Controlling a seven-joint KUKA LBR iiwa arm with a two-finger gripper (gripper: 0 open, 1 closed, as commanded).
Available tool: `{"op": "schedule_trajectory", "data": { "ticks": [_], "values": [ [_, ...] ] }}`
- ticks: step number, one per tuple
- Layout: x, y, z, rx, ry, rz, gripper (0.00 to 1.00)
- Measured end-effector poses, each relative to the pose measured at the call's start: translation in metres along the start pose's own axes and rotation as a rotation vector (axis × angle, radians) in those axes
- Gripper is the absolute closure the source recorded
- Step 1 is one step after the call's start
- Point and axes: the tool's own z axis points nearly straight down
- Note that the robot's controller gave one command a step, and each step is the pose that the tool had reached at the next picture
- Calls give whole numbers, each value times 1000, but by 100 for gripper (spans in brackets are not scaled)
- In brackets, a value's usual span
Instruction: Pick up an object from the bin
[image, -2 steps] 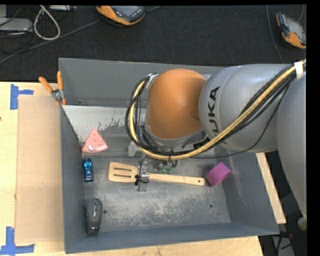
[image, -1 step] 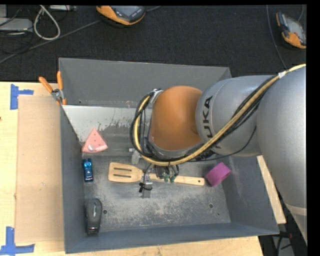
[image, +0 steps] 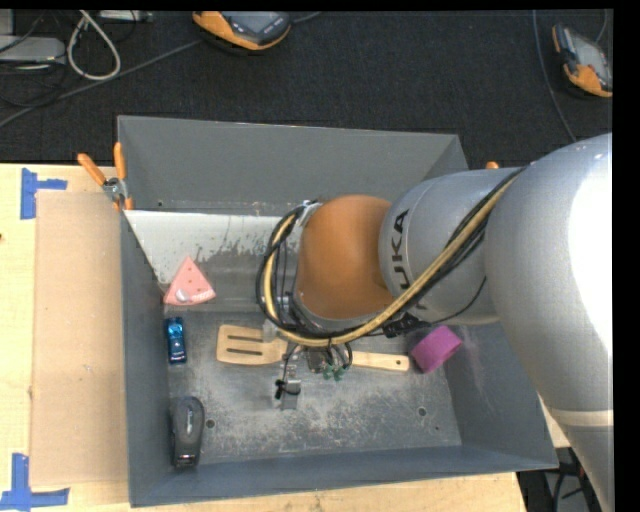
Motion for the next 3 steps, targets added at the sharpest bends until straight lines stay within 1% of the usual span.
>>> {"op": "schedule_trajectory", "data": {
  "ticks": [1, 2, 3],
  "values": [
    [-44, -26, 9, -1, -4, -42, 0],
    [-12, -35, -15, -3, 2, 29, 100],
    [-12, -36, -15, -3, 3, 30, 100]
  ]
}}
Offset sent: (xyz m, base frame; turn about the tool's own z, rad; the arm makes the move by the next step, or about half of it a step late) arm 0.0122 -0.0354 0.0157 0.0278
